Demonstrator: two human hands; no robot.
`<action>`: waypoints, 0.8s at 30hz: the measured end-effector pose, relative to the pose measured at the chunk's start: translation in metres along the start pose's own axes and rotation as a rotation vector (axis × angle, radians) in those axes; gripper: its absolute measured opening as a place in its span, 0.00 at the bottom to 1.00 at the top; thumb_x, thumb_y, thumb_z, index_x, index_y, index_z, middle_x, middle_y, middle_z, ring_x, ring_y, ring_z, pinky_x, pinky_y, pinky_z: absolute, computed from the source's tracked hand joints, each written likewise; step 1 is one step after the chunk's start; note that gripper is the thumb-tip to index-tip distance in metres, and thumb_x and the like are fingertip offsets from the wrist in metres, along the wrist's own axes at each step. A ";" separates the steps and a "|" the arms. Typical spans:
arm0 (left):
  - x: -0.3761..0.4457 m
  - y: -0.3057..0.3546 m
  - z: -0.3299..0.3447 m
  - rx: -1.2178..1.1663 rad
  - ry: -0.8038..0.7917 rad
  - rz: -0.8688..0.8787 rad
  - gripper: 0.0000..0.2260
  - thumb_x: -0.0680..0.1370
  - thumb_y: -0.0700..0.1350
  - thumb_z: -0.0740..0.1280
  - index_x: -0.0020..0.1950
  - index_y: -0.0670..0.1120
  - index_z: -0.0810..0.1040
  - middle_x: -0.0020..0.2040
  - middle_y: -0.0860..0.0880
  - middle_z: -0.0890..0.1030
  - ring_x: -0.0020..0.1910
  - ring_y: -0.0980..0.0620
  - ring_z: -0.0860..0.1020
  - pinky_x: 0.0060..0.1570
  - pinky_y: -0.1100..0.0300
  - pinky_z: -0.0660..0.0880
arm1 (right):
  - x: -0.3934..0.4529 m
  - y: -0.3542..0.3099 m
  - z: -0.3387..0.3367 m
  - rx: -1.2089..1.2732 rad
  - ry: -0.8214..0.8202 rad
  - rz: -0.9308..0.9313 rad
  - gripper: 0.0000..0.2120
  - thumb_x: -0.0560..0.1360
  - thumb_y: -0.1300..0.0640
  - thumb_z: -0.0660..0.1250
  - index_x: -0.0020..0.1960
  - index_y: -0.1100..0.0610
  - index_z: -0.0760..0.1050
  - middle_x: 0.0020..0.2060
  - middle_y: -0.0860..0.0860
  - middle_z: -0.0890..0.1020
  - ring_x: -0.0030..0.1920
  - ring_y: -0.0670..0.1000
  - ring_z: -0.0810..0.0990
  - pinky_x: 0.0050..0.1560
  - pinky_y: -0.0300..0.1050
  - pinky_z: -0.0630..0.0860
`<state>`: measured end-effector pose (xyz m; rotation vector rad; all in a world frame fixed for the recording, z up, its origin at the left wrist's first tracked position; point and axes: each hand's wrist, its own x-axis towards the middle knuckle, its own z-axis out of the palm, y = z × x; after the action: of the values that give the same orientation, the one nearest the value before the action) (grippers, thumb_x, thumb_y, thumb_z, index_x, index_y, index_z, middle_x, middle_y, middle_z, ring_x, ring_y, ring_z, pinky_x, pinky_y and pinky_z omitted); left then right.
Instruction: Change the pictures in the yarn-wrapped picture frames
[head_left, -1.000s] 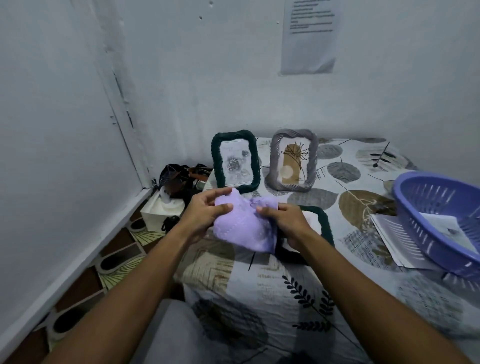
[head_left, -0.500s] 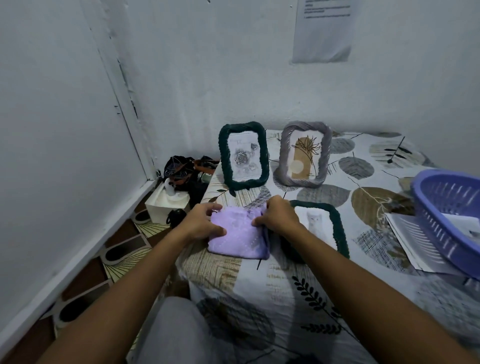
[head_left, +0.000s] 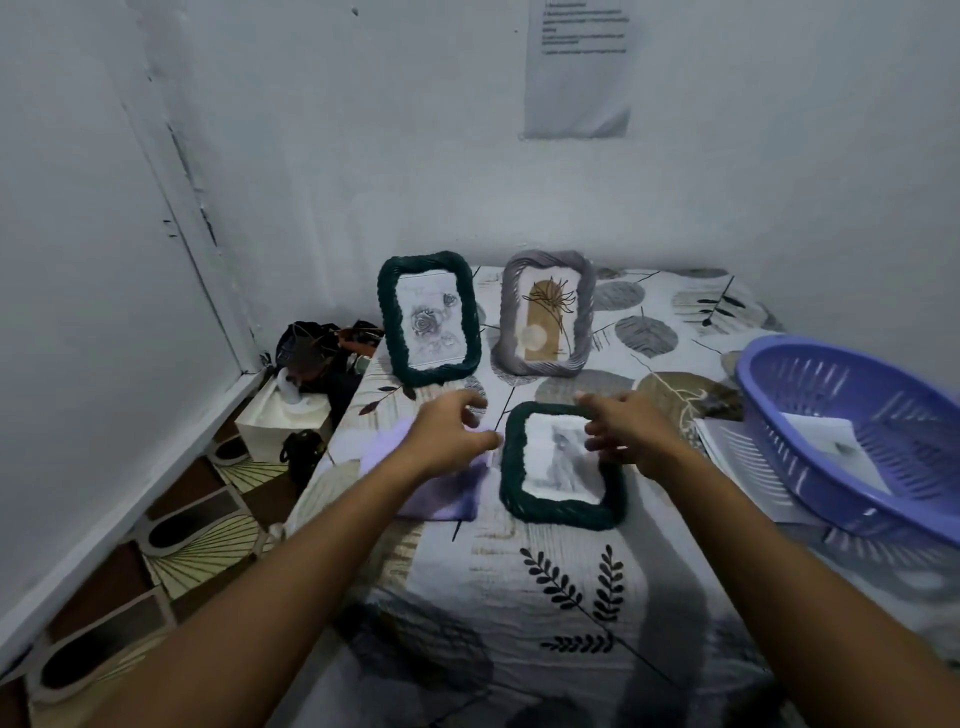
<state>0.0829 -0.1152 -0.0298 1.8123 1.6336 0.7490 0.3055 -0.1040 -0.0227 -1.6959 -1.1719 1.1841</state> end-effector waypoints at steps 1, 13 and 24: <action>0.001 0.009 0.012 -0.040 -0.030 -0.008 0.22 0.73 0.45 0.74 0.65 0.44 0.74 0.54 0.44 0.80 0.49 0.49 0.78 0.44 0.61 0.72 | 0.000 0.004 -0.009 0.008 0.031 0.017 0.15 0.75 0.50 0.68 0.51 0.63 0.76 0.42 0.59 0.80 0.36 0.55 0.79 0.36 0.43 0.75; 0.020 0.036 0.062 -0.076 -0.050 -0.282 0.15 0.75 0.47 0.66 0.61 0.46 0.72 0.55 0.45 0.78 0.56 0.44 0.76 0.55 0.55 0.73 | 0.000 0.030 -0.007 -0.066 0.095 -0.020 0.15 0.75 0.48 0.67 0.44 0.61 0.78 0.37 0.54 0.79 0.36 0.52 0.75 0.38 0.42 0.67; 0.022 0.047 0.049 -0.781 0.247 -0.142 0.14 0.76 0.33 0.63 0.59 0.48 0.72 0.53 0.48 0.80 0.51 0.49 0.78 0.55 0.49 0.76 | -0.005 0.006 -0.024 0.552 0.130 -0.014 0.07 0.75 0.70 0.65 0.52 0.63 0.77 0.39 0.57 0.80 0.37 0.53 0.78 0.34 0.44 0.74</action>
<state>0.1525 -0.0992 -0.0274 1.0676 1.3120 1.3502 0.3290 -0.1121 -0.0197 -1.3146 -0.6901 1.2277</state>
